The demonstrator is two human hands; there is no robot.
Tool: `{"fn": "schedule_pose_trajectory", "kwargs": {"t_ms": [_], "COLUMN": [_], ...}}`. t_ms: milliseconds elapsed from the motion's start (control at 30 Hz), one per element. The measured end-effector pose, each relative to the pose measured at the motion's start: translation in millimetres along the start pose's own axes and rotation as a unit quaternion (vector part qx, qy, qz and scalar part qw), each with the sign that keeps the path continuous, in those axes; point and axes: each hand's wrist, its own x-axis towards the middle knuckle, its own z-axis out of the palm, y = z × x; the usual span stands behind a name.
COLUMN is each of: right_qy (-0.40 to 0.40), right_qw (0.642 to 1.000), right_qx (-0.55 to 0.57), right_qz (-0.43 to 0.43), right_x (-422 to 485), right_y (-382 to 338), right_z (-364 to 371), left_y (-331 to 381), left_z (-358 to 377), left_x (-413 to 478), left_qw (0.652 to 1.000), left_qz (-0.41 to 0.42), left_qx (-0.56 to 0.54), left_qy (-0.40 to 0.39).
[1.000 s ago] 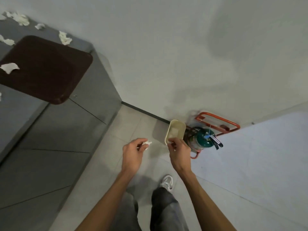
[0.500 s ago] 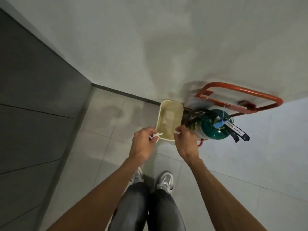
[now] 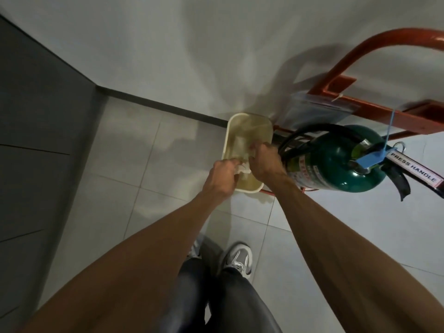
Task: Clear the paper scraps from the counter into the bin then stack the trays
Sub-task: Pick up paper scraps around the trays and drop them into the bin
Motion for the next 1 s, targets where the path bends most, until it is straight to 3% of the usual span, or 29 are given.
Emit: {"fn": "schedule_pose_trajectory", "kwargs": {"t_ms": [267, 600, 1000], "right_qy": [0.001, 0.03, 0.059], "right_qw": [1.0, 0.99, 0.948], "right_qx": [0.01, 0.05, 0.073], "right_qz": [-0.025, -0.129, -0.305], "right_x": [-65.2, -246.1, -426.6], "right_y": [-41.7, -173.3, -355.6], "right_z": [-67.1, -227.8, -329.8], "left_y": [1.5, 42.8, 80.3], "left_z": [-96.1, -280.4, -428.9], "left_x": [-69.2, -255.1, -481.5], "left_qw": [0.997, 0.98, 0.915], "left_qz": [-0.012, -0.045, -0.087], "left_qx": [0.039, -0.013, -0.122], "left_qy": [0.059, 0.194, 0.374]}}
